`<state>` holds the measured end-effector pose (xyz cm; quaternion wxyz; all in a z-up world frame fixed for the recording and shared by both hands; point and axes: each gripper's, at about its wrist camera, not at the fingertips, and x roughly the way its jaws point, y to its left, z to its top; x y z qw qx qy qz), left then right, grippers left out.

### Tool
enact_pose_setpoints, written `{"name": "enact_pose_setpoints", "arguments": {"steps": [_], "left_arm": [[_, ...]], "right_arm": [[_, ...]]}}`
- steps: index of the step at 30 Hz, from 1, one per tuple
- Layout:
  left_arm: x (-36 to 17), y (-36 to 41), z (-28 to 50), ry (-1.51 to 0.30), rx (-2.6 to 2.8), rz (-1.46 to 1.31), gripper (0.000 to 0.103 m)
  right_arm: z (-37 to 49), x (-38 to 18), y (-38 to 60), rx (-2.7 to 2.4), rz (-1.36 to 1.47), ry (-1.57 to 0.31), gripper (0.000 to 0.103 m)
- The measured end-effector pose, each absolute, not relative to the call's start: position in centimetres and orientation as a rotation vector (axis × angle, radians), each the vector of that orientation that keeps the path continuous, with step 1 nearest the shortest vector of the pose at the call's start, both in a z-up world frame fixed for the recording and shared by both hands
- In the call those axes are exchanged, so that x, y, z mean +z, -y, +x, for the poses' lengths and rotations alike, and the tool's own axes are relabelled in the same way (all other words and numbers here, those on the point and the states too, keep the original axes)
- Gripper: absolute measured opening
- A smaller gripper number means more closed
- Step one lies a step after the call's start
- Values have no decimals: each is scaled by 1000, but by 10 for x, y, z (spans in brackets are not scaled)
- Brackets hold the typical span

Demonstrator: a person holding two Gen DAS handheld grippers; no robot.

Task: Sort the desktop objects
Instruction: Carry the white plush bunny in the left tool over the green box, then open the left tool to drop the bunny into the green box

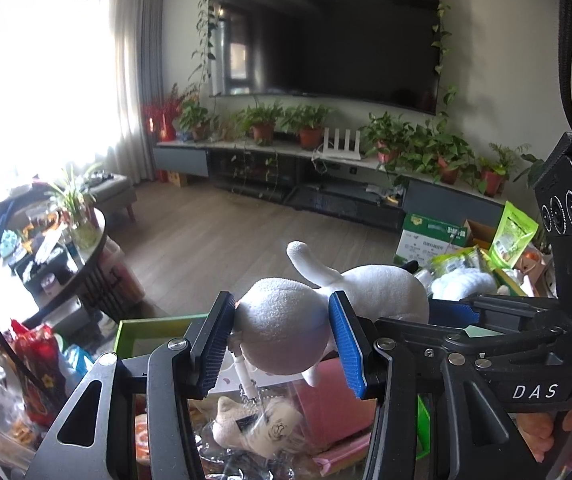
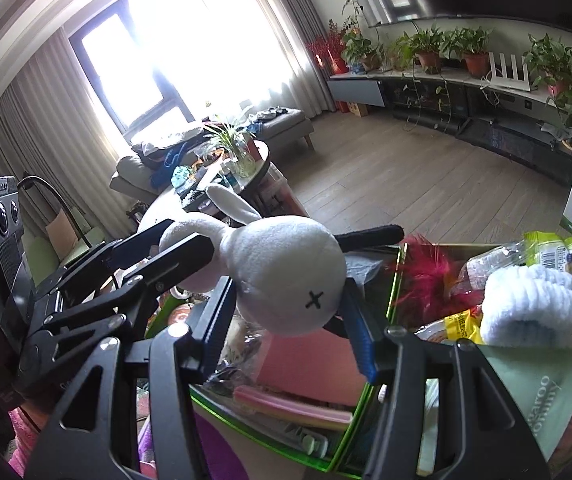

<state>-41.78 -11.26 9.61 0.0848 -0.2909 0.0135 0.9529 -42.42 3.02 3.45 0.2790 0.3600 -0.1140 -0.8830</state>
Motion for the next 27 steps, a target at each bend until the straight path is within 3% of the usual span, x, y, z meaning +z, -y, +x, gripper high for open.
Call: {"name": "enact_pose_setpoints", "arguments": {"steps": [15,27], "left_arm": [[65,116,-437,-7,2825,-991,49],[84,117,-420,-26,2849,-924,49]], "right_arm": [[-441,11,-23,-2375,1046,275,54],[-426,27,-25,-2375,1019,254,54]]}}
